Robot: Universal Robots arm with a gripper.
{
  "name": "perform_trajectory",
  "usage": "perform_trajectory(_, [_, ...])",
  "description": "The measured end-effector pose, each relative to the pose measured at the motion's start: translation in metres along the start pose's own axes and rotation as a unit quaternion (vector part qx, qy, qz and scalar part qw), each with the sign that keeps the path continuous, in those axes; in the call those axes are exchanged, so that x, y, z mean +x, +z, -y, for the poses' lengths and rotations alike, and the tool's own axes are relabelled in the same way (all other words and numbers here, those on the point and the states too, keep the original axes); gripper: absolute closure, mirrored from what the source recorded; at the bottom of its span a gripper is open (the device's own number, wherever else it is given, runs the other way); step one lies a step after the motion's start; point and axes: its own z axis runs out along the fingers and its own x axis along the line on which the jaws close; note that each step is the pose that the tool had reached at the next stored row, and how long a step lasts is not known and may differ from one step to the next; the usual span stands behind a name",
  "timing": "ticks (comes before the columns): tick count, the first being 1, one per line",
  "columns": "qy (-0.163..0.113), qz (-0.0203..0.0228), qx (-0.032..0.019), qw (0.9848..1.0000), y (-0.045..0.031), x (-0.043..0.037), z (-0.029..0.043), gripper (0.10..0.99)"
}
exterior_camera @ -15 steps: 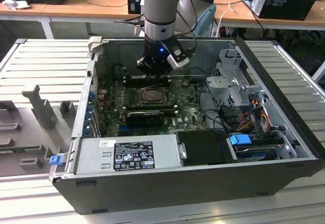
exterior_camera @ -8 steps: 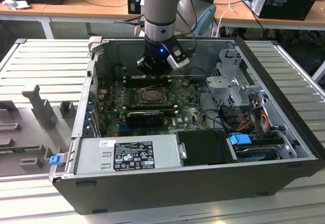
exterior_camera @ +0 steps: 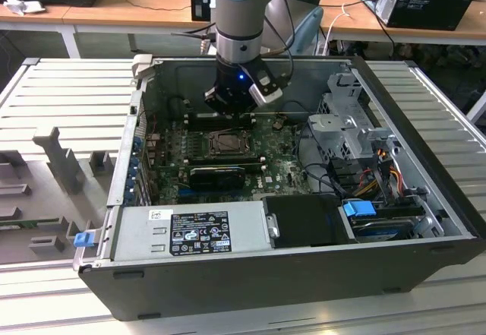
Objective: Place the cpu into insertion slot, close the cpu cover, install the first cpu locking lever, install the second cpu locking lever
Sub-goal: 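Install the first cpu locking lever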
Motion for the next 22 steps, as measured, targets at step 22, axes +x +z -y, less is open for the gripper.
perform_trajectory(22, [0.000,-0.0009,0.0106,0.9999,0.0084,0.0005,0.0019,0.980])
